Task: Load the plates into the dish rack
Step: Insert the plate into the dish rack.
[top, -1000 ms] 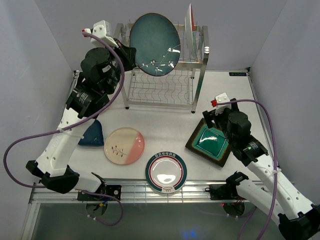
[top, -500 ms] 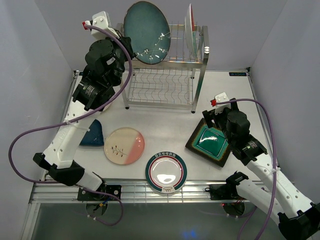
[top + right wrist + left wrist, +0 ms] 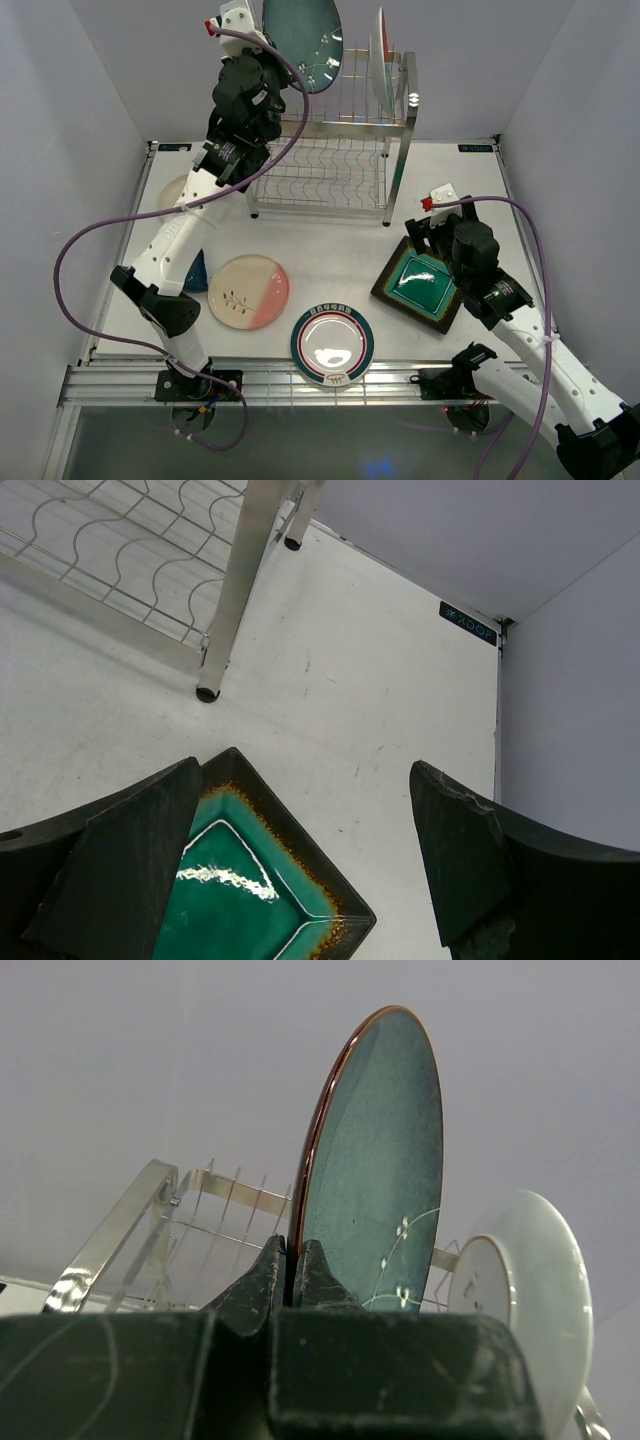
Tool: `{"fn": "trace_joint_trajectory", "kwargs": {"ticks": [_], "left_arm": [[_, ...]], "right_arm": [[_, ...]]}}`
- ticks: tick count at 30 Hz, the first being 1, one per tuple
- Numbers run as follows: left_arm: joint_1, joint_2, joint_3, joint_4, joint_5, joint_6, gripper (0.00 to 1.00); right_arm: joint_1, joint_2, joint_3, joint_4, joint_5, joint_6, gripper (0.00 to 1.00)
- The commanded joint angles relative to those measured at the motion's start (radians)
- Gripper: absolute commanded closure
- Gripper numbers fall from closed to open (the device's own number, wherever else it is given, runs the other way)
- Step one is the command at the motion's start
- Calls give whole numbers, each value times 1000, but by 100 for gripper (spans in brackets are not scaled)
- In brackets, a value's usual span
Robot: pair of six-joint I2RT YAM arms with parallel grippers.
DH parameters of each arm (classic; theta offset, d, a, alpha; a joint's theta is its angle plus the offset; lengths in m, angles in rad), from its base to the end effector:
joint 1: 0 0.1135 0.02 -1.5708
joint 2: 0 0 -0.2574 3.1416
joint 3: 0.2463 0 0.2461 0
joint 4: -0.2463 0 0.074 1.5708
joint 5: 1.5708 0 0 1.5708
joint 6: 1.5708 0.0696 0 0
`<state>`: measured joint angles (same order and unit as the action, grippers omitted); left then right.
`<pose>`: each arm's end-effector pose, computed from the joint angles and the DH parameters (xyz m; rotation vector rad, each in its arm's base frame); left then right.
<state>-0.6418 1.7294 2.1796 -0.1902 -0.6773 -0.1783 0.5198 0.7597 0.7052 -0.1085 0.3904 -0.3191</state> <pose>0.3252 -0.1886 0.5585 -0.2700 1.3465 -0.2441 0.1967 0.0821 0.3152 -0.4320 1.6702 -0.1900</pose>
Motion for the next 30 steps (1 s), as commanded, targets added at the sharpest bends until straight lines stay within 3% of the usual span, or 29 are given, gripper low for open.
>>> {"fn": "trace_joint_trajectory", "kwargs": {"ticks": [1, 15, 21, 30], "left_arm": [[-7, -50, 46, 297, -47, 54, 100], [-65, 48, 101, 434, -103, 187, 100], [-131, 147, 181, 558, -182, 398, 100], [-162, 177, 167, 609, -192, 436, 100]], "right_arm": [[6, -8, 0, 47, 15, -5, 10], [6, -14, 0, 47, 16, -3, 10], [6, -13, -1, 47, 15, -3, 10], [6, -17, -1, 46, 10, -3, 10]]}}
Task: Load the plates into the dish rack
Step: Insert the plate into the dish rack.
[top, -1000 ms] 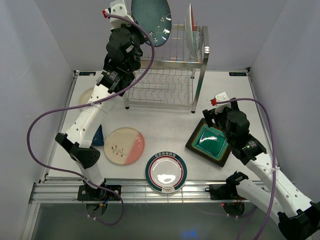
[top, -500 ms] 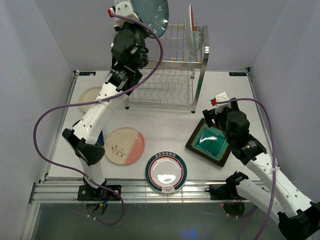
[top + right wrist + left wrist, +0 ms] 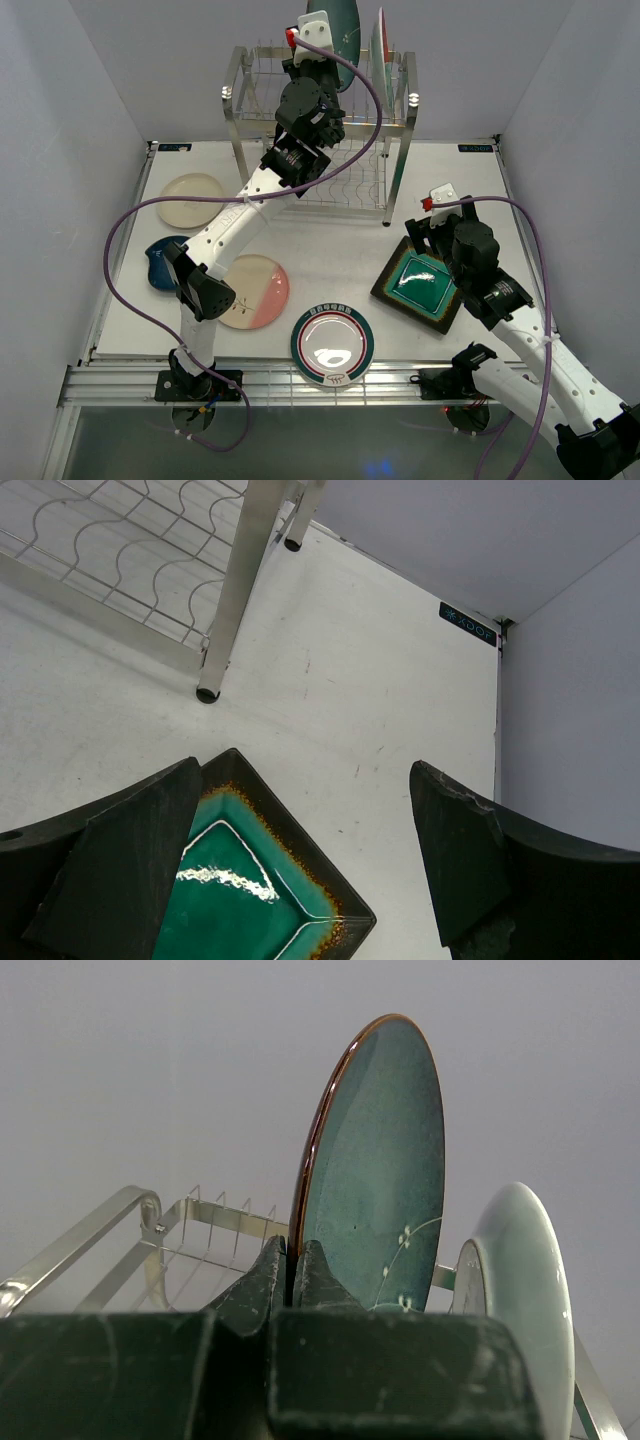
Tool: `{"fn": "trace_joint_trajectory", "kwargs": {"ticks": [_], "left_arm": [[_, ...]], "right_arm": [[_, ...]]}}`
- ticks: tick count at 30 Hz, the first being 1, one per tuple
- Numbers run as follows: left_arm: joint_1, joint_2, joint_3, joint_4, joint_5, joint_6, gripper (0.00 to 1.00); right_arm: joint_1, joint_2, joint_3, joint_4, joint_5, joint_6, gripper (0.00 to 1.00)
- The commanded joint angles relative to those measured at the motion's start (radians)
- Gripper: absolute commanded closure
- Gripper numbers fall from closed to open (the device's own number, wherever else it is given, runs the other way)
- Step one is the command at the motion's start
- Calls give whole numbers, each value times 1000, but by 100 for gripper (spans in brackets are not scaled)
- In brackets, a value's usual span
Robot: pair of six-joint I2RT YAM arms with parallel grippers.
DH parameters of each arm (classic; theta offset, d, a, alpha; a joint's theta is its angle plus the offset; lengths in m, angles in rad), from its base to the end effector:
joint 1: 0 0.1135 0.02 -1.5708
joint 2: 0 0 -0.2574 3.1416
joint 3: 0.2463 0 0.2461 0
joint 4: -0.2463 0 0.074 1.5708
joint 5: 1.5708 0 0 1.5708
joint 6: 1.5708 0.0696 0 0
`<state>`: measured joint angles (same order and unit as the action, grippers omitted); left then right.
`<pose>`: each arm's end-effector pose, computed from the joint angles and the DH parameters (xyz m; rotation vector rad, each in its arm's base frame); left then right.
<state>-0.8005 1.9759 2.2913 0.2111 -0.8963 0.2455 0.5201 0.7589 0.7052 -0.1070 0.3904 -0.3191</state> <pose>0.3393 -0.2717 0.5402 -0.2155 1.2329 -0.0132 0.1966 0.0821 0.3156 -0.4311 1.6682 -0.1892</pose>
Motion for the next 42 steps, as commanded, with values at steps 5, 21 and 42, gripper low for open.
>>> {"fn": "trace_joint_trajectory", "kwargs": {"ticks": [5, 21, 42], "left_arm": [[-14, -42, 66, 228, 19, 26, 100], [-37, 50, 114, 261, -6, 71, 100], [-65, 136, 135, 306, -23, 133, 100]], "right_arm": [[6, -16, -1, 44, 10, -1, 10], [6, -20, 0, 43, 8, 0, 10], [6, -26, 0, 44, 5, 2, 10]]}}
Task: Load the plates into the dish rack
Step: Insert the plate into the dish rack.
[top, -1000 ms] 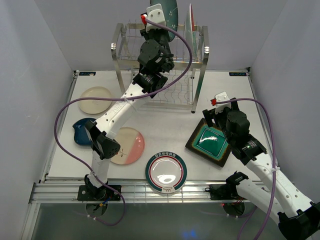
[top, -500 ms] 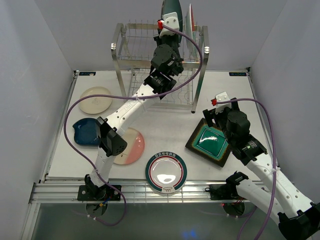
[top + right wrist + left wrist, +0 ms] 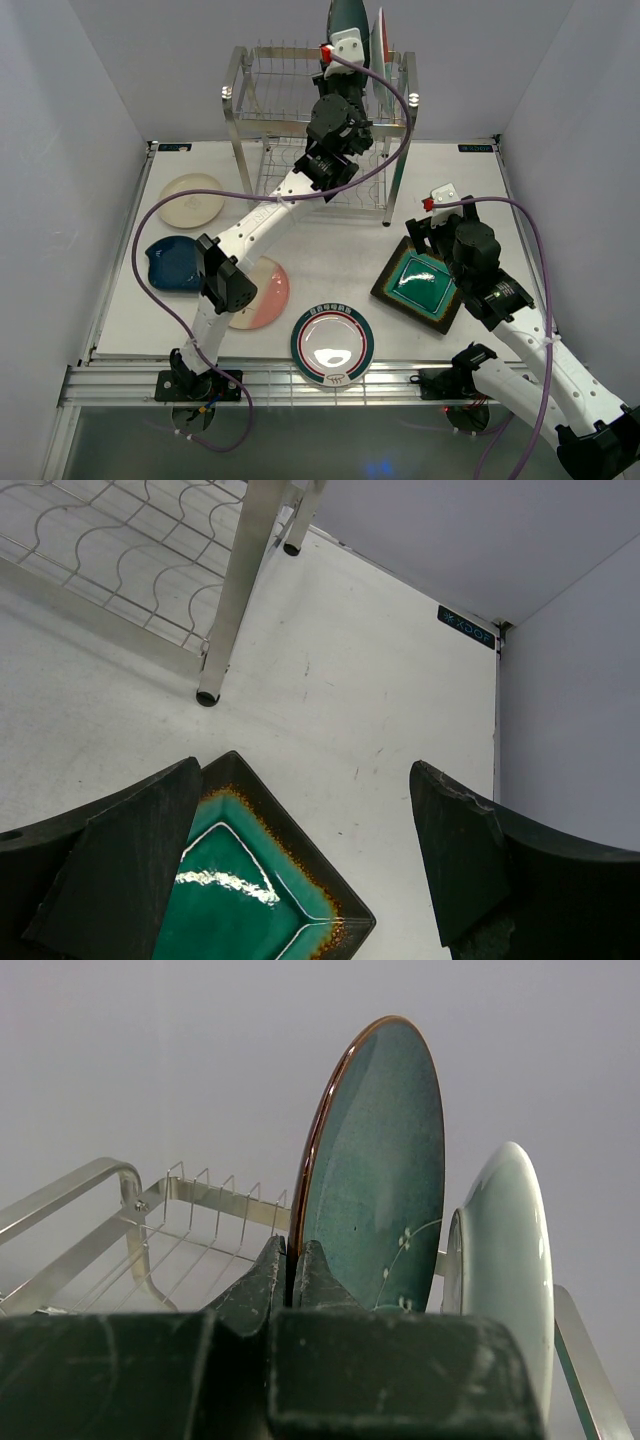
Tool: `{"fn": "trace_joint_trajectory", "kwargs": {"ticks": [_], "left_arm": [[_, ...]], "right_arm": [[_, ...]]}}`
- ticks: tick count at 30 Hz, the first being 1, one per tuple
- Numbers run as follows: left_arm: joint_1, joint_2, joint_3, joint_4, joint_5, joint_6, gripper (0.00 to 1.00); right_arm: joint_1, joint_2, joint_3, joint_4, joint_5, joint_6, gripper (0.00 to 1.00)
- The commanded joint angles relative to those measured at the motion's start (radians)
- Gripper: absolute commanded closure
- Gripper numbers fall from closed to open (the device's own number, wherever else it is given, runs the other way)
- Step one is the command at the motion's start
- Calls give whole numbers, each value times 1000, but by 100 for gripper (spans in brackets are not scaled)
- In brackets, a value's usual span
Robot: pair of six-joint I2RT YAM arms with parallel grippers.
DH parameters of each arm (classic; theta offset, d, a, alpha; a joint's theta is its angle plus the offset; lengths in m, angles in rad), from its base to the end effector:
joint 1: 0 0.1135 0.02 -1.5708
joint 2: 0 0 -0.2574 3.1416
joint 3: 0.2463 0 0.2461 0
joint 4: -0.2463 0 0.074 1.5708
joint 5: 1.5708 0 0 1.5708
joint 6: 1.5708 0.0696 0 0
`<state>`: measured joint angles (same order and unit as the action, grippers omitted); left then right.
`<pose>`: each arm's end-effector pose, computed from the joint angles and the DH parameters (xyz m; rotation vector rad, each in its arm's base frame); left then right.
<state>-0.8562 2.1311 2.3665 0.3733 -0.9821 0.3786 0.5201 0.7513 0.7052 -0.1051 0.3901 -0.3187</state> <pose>0.3500 -0.3151 0.5100 -0.2235 1.2277 0.0579 0.1953 0.0813 0.3173 -0.4261 1.6602 -0.1862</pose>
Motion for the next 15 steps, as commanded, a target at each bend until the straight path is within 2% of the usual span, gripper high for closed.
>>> {"fn": "trace_joint_trajectory", "kwargs": {"ticks": [1, 15], "left_arm": [[-9, -14, 66, 147, 62, 5, 100], [-21, 21, 77, 171, 54, 43, 100]], "right_arm": [[6, -18, 0, 42, 6, 0, 10], [6, -23, 0, 42, 3, 3, 10]]}}
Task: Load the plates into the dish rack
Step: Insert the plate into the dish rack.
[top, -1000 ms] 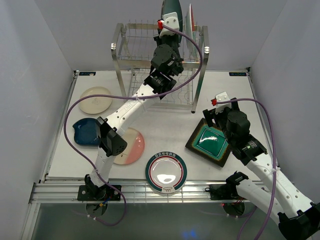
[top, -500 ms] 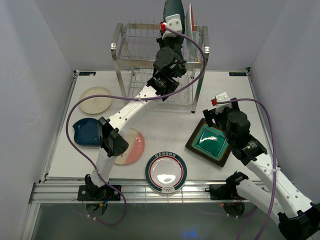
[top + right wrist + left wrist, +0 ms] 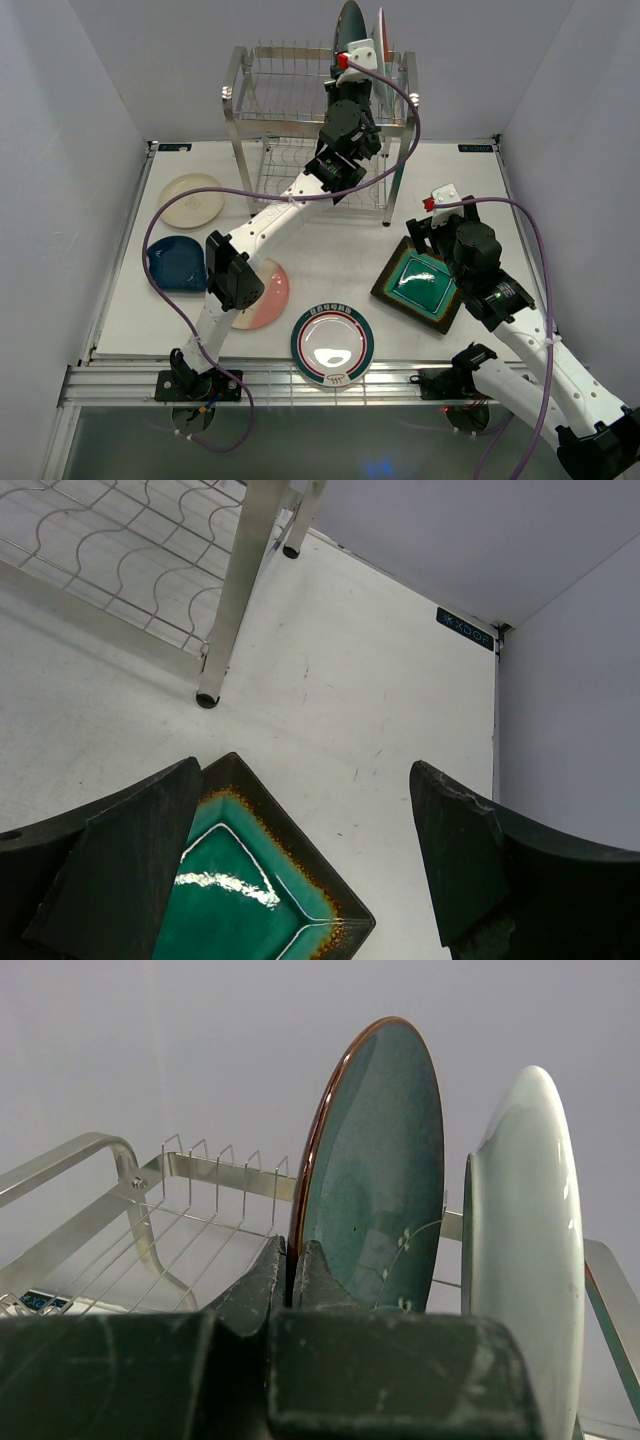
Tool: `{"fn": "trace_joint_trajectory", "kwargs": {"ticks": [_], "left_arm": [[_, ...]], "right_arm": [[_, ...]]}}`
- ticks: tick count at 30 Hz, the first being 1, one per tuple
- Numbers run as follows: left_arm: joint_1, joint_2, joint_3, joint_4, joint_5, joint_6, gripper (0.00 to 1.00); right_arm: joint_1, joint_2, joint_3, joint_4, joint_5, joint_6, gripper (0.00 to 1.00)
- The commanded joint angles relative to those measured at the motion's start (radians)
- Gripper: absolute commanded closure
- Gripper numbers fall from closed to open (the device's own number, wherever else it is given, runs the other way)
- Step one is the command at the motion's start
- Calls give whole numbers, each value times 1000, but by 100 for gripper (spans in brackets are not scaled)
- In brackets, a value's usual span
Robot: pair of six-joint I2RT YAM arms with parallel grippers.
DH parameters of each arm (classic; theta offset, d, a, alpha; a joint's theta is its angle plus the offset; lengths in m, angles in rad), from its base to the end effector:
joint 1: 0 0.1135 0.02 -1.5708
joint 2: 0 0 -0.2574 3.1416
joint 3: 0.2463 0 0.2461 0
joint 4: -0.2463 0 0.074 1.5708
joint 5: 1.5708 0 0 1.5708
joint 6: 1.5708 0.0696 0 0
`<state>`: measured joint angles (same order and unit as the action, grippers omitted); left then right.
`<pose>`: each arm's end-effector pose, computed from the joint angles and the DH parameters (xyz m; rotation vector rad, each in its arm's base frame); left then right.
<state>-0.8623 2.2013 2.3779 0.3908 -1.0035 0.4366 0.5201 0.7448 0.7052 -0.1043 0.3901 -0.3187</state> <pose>0.3635 -0.3340 0.4823 -0.1734 1.2672 0.1366 0.1941 0.0807 0.3186 -0.4224 1.6541 -0.1843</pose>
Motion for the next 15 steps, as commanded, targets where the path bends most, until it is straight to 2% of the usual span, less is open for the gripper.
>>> {"fn": "trace_joint_trajectory", "kwargs": {"ticks": [1, 15], "left_arm": [[-17, -48, 64, 155, 75, -16, 100], [-38, -28, 119, 175, 101, 14, 100]], "right_arm": [[6, -16, 0, 40, 1, 3, 10], [6, -18, 0, 41, 3, 3, 10]]}}
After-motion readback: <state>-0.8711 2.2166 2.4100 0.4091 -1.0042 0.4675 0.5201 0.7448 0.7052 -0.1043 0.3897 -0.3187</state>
